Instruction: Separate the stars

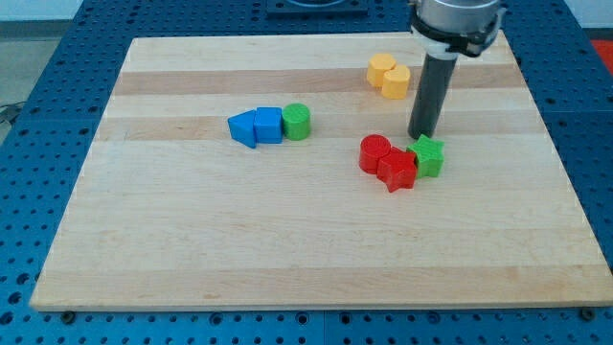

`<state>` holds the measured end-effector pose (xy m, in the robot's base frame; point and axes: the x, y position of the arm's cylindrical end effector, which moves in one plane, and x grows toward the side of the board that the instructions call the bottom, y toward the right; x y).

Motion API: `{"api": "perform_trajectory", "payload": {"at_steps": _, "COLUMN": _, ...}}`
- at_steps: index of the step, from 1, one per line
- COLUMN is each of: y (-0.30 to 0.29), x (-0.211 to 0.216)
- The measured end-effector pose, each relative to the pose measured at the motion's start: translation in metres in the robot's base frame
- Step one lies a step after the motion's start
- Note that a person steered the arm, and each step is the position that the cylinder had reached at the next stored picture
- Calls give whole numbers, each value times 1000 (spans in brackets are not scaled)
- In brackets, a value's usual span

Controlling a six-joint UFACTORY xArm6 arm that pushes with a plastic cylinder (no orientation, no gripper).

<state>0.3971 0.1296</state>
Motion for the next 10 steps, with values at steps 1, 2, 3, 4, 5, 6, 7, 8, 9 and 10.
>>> {"api": "perform_trajectory", "payload": {"at_steps": 1, "y": 10, "x": -8}}
{"api": "perform_trajectory", "payload": {"at_steps": 2, "y": 80, "x": 27}}
{"api": "perform_trajectory", "payload": {"at_steps": 3, "y": 89, "x": 73}}
{"api": "perform_trajectory", "payload": {"at_steps": 4, "y": 70, "x": 103}}
{"api": "perform_trajectory", "payload": {"at_steps": 5, "y": -1, "x": 103}}
{"api": "perform_trajectory", "payload": {"at_steps": 6, "y": -21, "x": 102}}
{"api": "perform_trajectory", "payload": {"at_steps": 7, "y": -17, "x": 72}}
{"api": "perform_trajectory", "payload": {"at_steps": 8, "y": -15, "x": 35}}
{"api": "perform_trajectory", "payload": {"at_steps": 9, "y": -20, "x": 54}}
{"api": "perform_trajectory", "payload": {"at_steps": 10, "y": -21, "x": 120}}
